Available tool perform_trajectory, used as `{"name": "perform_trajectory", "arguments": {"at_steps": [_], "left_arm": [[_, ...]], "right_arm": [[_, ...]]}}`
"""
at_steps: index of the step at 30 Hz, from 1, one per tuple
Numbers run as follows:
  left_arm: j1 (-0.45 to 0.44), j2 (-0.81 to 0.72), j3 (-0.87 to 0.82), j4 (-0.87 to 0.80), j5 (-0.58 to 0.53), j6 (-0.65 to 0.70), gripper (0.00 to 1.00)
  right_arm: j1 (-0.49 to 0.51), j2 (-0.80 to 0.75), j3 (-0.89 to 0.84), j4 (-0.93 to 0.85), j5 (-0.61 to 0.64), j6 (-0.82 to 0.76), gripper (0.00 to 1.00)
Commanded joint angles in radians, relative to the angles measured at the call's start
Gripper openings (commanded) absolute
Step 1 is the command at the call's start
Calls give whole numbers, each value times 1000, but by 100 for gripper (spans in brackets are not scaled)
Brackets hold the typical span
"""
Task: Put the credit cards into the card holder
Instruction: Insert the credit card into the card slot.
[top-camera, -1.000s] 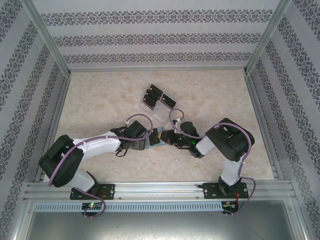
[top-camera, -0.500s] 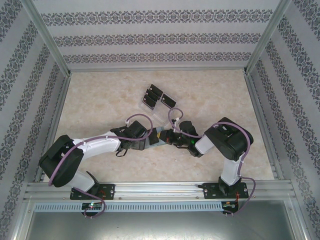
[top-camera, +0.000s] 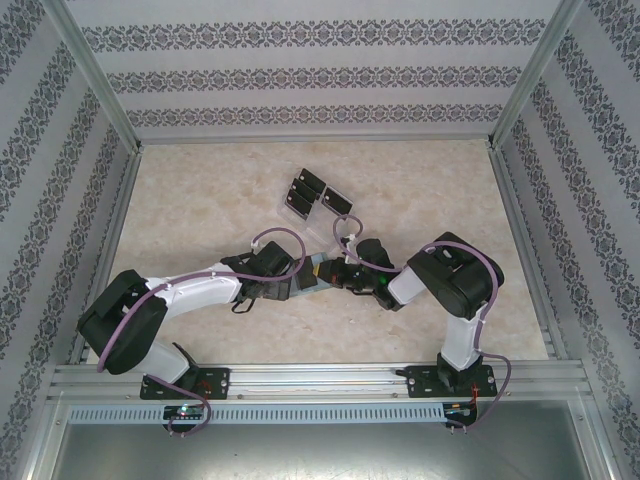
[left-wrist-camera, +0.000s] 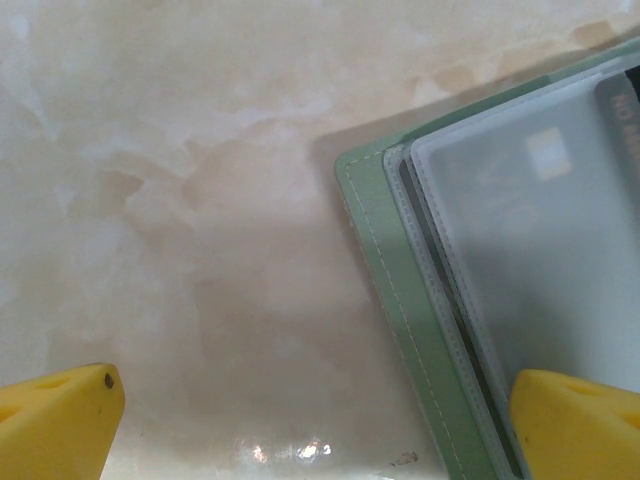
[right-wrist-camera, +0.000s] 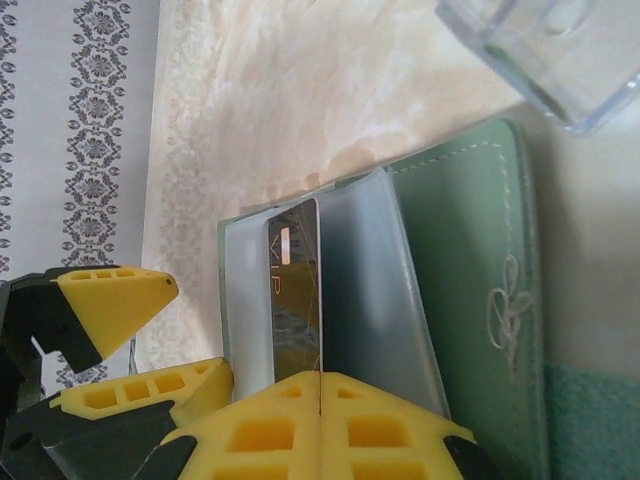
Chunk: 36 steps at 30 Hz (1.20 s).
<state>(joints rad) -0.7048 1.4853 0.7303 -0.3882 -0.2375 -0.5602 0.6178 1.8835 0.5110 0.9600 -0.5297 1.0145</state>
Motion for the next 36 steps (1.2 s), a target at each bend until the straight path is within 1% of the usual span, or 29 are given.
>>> {"name": "perform_trajectory", "arguments": {"at_steps": [1,18,19,22,23,25,26,31,33,35,36], "left_arm": [[8,5,-11,-13,-14,6,100],[8,8,-3,-15,-11,4,100],[8,8,-2,-15,-11,5,100],[8,2,1,-23,-11,4,100],[8,-3,4,-26,-10,2,100],[8,-16,9,-29,-7,-2,100],[8,-23,10,-32,-5,-5,100],[8,-69,45,-64,-7,-3,100],[8,-84,61,-72,-5,2,100],[8,-86,83,-74,4,9,100],[8,-82,95,-71,11,11,100]], "right_arm": [[8,19,17,-13,-19,-30,0],[53,25,68,-86,-30,-37,0],[51,11,67,-98,-30,-40,4],[33,-47,66,-144,-35,-44,29],[27,-74,69,-170,-39,-50,35],[16,-130,81,-247,-42,-73,42],[10,-162,90,-293,-43,-89,43],[-20,-311,124,-525,-9,-177,45],[-26,-363,147,-671,49,-238,47],[-22,-394,174,-795,117,-298,53],[-19,-400,187,-853,148,-321,55]]}}
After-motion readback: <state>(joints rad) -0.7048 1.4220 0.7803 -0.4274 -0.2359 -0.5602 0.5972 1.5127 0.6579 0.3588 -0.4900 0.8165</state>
